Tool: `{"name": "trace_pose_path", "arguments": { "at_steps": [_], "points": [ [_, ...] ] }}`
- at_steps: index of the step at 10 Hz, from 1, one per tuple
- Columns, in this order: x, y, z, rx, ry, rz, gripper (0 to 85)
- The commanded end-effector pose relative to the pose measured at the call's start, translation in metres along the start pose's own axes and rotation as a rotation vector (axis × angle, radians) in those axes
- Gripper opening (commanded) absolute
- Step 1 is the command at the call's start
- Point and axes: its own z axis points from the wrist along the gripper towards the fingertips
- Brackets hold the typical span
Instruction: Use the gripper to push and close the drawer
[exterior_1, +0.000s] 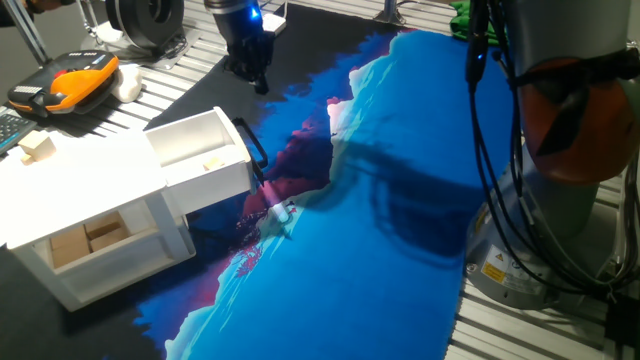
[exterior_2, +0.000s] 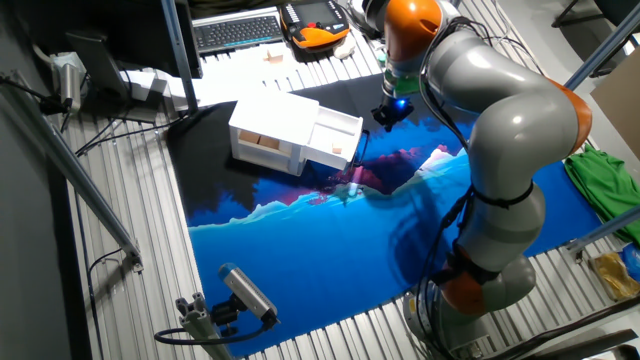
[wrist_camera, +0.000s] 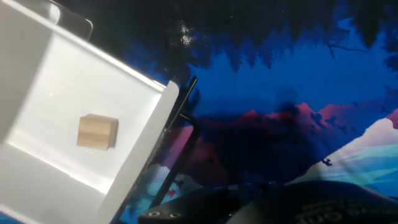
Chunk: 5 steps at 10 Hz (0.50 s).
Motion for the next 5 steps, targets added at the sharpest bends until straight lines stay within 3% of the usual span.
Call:
{"name": "trace_pose_path", "arguments": {
  "at_steps": [1,5],
  "points": [
    [-0.0007,0.0015,0.003,-0.002,-0.004,0.003,0.0],
    [-0.001,0.0053,0.0095,-0.003,-0.007,0.01,0.0]
  ]
}}
